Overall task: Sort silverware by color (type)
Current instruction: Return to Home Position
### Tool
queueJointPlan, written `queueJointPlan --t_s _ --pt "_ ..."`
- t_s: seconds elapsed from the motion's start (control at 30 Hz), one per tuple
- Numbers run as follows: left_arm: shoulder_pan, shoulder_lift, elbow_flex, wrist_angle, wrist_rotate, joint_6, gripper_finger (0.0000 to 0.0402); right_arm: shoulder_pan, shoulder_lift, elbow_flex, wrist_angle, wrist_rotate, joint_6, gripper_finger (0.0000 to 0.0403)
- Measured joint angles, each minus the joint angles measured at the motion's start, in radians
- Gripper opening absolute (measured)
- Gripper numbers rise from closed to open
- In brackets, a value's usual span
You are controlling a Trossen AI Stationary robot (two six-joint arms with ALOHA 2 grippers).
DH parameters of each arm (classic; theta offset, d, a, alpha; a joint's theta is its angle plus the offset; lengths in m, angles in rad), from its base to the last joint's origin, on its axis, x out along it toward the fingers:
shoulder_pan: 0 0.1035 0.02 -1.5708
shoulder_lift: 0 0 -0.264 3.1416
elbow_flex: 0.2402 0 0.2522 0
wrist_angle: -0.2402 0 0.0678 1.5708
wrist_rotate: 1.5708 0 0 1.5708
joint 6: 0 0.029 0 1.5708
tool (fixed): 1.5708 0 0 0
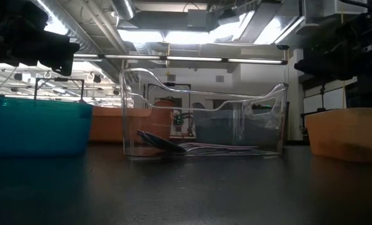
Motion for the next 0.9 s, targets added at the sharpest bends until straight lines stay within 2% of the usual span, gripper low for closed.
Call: queueJointPlan --t_s 0.9 --pt "0.000 0.000 0.000 0.000 0.000 0.000 0.0103 0.001 0.001 0.000 -0.002 0.010 -0.001 0.0069"
